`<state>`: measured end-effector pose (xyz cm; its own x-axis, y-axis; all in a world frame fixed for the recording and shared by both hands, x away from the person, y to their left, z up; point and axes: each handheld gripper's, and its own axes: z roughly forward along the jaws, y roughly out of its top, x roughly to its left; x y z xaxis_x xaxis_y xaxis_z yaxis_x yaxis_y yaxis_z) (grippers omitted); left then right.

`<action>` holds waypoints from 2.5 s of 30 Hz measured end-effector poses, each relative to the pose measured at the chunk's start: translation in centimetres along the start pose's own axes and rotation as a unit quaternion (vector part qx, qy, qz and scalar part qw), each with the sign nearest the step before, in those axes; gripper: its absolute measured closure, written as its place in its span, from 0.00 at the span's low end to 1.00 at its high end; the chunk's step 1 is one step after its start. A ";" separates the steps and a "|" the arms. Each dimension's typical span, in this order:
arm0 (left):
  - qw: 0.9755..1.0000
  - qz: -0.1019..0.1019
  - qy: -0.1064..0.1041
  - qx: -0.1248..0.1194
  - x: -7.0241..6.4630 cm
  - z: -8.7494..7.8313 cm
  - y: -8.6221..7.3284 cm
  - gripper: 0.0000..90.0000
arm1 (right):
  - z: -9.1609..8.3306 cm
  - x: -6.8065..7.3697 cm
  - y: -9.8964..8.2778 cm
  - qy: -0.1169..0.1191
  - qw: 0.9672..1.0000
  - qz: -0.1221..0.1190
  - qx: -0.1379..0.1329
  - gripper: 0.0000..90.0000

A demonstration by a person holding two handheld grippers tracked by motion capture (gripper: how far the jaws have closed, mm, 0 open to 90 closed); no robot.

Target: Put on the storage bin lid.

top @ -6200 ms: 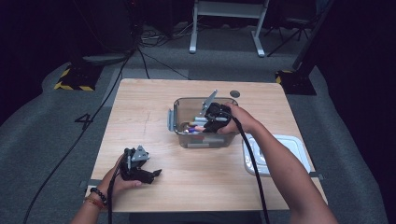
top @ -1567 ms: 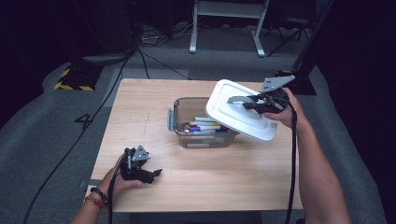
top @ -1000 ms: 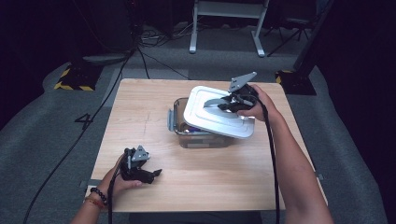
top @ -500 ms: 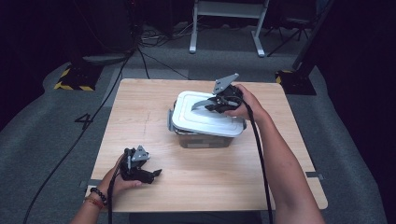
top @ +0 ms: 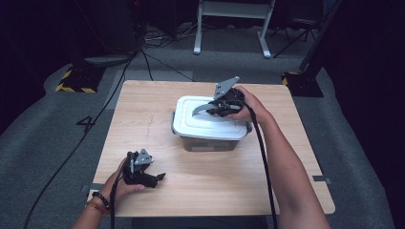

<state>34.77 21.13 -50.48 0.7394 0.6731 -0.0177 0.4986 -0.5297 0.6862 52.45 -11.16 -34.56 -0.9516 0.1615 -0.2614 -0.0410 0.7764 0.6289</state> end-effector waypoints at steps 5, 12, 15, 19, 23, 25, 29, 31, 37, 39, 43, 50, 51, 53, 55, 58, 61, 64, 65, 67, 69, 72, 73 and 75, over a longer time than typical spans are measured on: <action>1.000 0.000 0.000 0.000 0.0 0.0 0.0 0.14 | -0.4 -0.3 -0.5 0.001 1.000 -0.005 0.009 0.76; 1.000 0.000 0.000 0.000 0.0 0.0 0.0 0.14 | -0.5 -0.6 -1.1 0.008 1.000 0.003 -0.004 0.76; 1.000 0.000 0.000 0.000 0.0 0.0 0.0 0.14 | -0.5 -0.3 -1.0 0.025 1.000 -0.005 -0.010 0.76; 1.000 -0.001 0.001 0.000 0.0 0.0 0.0 0.14 | 0.2 -0.2 -0.6 0.015 1.000 -0.018 0.001 0.76; 1.000 -0.001 0.001 0.000 0.0 0.0 0.0 0.14 | 0.6 -0.3 -0.5 0.005 1.000 -0.018 0.011 0.76; 1.000 -0.001 0.001 0.000 0.0 0.0 0.0 0.14 | 0.7 -0.3 -0.6 0.009 1.000 -0.011 0.007 0.75; 1.000 -0.001 0.001 0.000 0.0 0.0 0.0 0.14 | 0.6 -0.3 -0.7 0.008 1.000 -0.005 0.006 0.74; 1.000 -0.001 0.001 0.000 0.0 0.0 0.0 0.14 | 0.6 -0.2 -0.8 0.004 1.000 0.006 0.002 0.72; 1.000 -0.001 0.001 0.000 0.0 0.0 0.0 0.14 | 0.2 -0.1 -0.9 0.000 1.000 0.023 -0.014 0.66; 1.000 -0.001 0.001 0.000 0.0 0.0 0.0 0.14 | -0.1 -0.1 -0.9 -0.009 0.999 0.032 -0.015 0.61; 1.000 -0.001 0.001 0.000 0.0 0.0 0.0 0.14 | -0.4 0.1 -1.1 -0.022 0.999 0.045 -0.015 0.53; 1.000 -0.001 0.001 0.000 0.0 0.0 0.0 0.14 | -2.3 1.0 -1.5 -0.054 0.995 0.082 -0.034 0.35; 1.000 -0.001 0.001 0.000 0.0 0.0 0.0 0.14 | -2.6 1.2 -1.7 -0.060 0.994 0.085 -0.034 0.35; 1.000 -0.001 0.001 0.000 0.0 0.0 0.0 0.14 | -3.5 1.7 -1.9 -0.072 0.993 0.085 -0.033 0.33; 1.000 -0.001 0.001 0.000 0.0 0.0 0.0 0.14 | -4.5 2.2 -2.3 -0.091 0.991 0.095 -0.035 0.33; 1.000 -0.001 0.001 0.000 0.0 0.0 0.0 0.14 | -5.5 2.8 -2.8 -0.100 0.989 0.103 -0.042 0.32; 1.000 -0.001 0.000 0.000 0.0 0.0 0.0 0.14 | -6.5 3.5 -3.3 -0.108 0.987 0.106 -0.044 0.31; 1.000 -0.001 0.001 0.000 0.0 0.0 0.0 0.14 | -7.5 4.2 -3.9 -0.112 0.987 0.109 -0.048 0.31; 1.000 -0.001 0.000 0.000 0.0 0.0 0.0 0.14 | -7.9 4.4 -4.1 -0.115 0.986 0.109 -0.051 0.31; 1.000 -0.001 0.000 0.000 0.0 0.0 0.0 0.14 | -8.6 4.9 -4.5 -0.123 0.984 0.114 -0.054 0.30; 1.000 -0.001 0.000 0.000 0.0 0.0 0.0 0.14 | -8.9 5.2 -4.8 -0.126 0.984 0.115 -0.057 0.30; 1.000 -0.001 0.001 0.000 0.0 0.0 0.0 0.14 | -9.7 6.0 -5.8 -0.141 0.982 0.115 -0.051 0.29; 1.000 -0.001 0.001 0.000 0.0 0.0 0.0 0.14 | -9.9 6.3 -6.2 -0.143 0.981 0.118 -0.052 0.30; 1.000 -0.001 0.001 0.000 0.0 0.0 0.0 0.14 | -10.4 7.1 -7.6 -0.149 0.979 0.128 -0.050 0.29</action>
<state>34.75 21.12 -50.48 0.7372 0.6755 -0.0183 0.5007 -0.5279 0.6861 42.82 -22.22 -33.59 -0.8046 0.5244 -0.2787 0.1430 0.6266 0.7661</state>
